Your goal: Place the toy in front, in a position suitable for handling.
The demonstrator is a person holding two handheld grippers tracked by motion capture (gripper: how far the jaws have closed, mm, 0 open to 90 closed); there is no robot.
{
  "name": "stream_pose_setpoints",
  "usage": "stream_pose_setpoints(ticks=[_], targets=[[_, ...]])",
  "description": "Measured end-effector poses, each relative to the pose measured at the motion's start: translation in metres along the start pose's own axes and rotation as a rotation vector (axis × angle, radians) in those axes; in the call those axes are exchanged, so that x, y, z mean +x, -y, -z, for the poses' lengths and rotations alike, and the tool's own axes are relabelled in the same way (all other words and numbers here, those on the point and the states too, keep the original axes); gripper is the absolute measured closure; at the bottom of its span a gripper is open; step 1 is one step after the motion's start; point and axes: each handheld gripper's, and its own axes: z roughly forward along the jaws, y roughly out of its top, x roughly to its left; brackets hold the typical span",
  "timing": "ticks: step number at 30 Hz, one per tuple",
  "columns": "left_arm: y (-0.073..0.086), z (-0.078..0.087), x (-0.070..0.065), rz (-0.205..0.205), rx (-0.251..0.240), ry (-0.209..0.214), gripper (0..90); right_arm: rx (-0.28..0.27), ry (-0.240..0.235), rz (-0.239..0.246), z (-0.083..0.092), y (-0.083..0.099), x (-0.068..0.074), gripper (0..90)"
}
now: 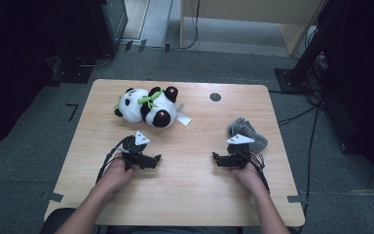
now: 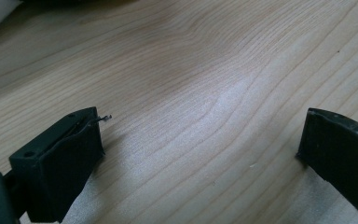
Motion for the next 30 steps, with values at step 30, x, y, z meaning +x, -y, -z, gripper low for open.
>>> stream_pose_setpoints(ticks=[30], targets=[[-0.0002, -0.0002, 0.0006, -0.006, 0.0, 0.005, 0.0, 0.0, 0.041, -0.042, 0.0018, 0.0018, 0.0016, 9.5]])
